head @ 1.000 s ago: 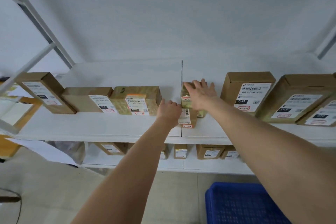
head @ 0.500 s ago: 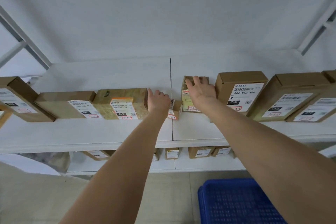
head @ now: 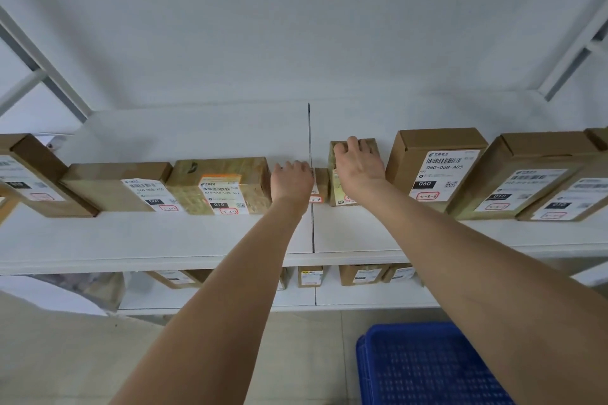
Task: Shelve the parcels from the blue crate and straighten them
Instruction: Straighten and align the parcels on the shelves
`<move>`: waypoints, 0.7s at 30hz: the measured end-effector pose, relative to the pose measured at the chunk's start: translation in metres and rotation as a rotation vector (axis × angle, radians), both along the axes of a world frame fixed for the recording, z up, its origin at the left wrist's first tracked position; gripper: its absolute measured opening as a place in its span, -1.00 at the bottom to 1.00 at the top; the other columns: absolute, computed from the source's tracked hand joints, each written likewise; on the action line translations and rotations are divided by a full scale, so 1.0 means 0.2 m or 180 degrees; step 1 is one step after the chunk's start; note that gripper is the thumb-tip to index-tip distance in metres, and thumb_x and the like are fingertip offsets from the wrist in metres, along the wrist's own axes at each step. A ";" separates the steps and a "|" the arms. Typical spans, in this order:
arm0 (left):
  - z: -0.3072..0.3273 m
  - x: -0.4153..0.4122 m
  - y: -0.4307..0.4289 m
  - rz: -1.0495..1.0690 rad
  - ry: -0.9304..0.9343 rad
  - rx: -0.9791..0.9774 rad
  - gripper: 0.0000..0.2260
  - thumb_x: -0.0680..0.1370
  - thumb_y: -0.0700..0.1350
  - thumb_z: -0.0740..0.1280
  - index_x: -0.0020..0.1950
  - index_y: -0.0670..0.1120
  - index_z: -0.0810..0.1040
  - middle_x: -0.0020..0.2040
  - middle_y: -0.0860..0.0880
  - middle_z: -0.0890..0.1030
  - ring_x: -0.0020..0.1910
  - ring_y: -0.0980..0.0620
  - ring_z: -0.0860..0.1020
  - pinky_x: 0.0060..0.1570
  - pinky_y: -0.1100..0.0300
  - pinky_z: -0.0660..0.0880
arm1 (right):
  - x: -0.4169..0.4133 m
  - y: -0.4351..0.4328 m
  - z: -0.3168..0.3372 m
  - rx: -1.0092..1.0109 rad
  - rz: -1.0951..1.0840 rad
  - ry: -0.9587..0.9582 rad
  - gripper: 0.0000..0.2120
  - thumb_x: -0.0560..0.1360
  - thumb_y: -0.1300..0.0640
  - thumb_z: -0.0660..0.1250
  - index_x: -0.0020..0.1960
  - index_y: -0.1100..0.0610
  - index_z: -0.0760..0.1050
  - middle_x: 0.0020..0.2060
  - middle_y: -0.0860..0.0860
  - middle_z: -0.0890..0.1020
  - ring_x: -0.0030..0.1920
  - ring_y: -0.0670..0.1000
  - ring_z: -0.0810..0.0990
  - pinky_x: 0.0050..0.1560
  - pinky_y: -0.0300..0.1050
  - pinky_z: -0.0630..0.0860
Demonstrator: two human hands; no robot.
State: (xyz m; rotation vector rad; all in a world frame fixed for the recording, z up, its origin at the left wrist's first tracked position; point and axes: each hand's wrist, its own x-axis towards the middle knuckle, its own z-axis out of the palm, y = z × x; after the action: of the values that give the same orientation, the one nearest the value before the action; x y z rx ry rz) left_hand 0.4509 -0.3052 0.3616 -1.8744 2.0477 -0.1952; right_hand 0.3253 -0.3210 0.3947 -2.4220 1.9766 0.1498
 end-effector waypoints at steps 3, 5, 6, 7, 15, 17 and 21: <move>-0.01 -0.01 0.05 0.0139 0.0482 -0.0055 -0.40 0.46 -0.24 0.39 0.44 -0.12 0.23 0.29 -0.10 0.41 0.24 -0.12 0.41 -0.12 0.14 0.43 | -0.01 0.03 0.01 -0.0016 0.0017 -0.0114 -0.51 0.48 0.31 0.28 0.38 0.22 0.25 0.31 0.15 0.33 0.30 0.19 0.36 0.25 -0.01 0.34; 0.00 -0.01 0.06 0.0156 0.0552 -0.0086 -0.45 0.46 -0.25 0.38 0.41 -0.10 0.28 0.26 -0.09 0.42 0.22 -0.11 0.42 -0.11 0.15 0.42 | -0.01 0.05 0.02 -0.0009 0.0032 -0.0151 -0.49 0.47 0.33 0.29 0.37 0.21 0.25 0.31 0.13 0.35 0.29 0.18 0.37 0.21 -0.02 0.36; 0.01 -0.01 0.06 0.0156 0.0524 -0.0098 -0.47 0.47 -0.25 0.38 0.39 -0.09 0.30 0.25 -0.08 0.43 0.20 -0.10 0.43 -0.10 0.15 0.40 | -0.01 0.06 0.02 -0.0020 0.0044 -0.0150 -0.48 0.46 0.35 0.30 0.37 0.21 0.25 0.30 0.13 0.36 0.29 0.18 0.38 0.20 -0.03 0.37; 0.01 -0.01 0.06 0.0172 0.0505 -0.0096 -0.49 0.46 -0.24 0.38 0.38 -0.09 0.31 0.24 -0.08 0.42 0.20 -0.09 0.43 -0.12 0.16 0.39 | -0.01 0.07 0.02 -0.0033 0.0056 -0.0153 -0.47 0.44 0.36 0.32 0.37 0.20 0.26 0.30 0.12 0.36 0.28 0.17 0.39 0.18 -0.03 0.38; 0.04 -0.01 0.04 0.0270 0.0428 -0.0052 -0.48 0.45 -0.27 0.39 0.36 -0.13 0.30 0.27 -0.10 0.35 0.22 -0.10 0.40 -0.20 0.17 0.37 | 0.01 0.07 -0.01 -0.0056 0.0043 -0.0203 -0.44 0.44 0.35 0.35 0.38 0.20 0.24 0.34 0.14 0.31 0.36 0.21 0.32 0.21 0.03 0.38; 0.04 0.00 0.02 0.0282 0.0410 -0.0054 -0.46 0.44 -0.27 0.41 0.36 -0.13 0.29 0.27 -0.09 0.35 0.22 -0.10 0.40 -0.21 0.18 0.37 | 0.03 0.07 -0.01 -0.0033 0.0036 -0.0281 -0.45 0.44 0.35 0.35 0.38 0.19 0.24 0.34 0.14 0.31 0.37 0.21 0.30 0.22 0.03 0.38; 0.03 0.03 -0.01 0.0321 0.0391 -0.0067 -0.44 0.43 -0.26 0.42 0.37 -0.12 0.28 0.26 -0.10 0.35 0.21 -0.11 0.40 -0.23 0.18 0.38 | 0.05 0.04 -0.02 -0.0039 0.0048 -0.0337 -0.37 0.39 0.37 0.40 0.38 0.20 0.23 0.35 0.14 0.29 0.39 0.22 0.27 0.27 0.04 0.37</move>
State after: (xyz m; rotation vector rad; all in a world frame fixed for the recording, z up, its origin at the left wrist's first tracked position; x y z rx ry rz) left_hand 0.4561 -0.3076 0.3682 -2.0432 2.0296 -0.0779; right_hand 0.3349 -0.3132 0.3916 -2.3986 1.9212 0.0092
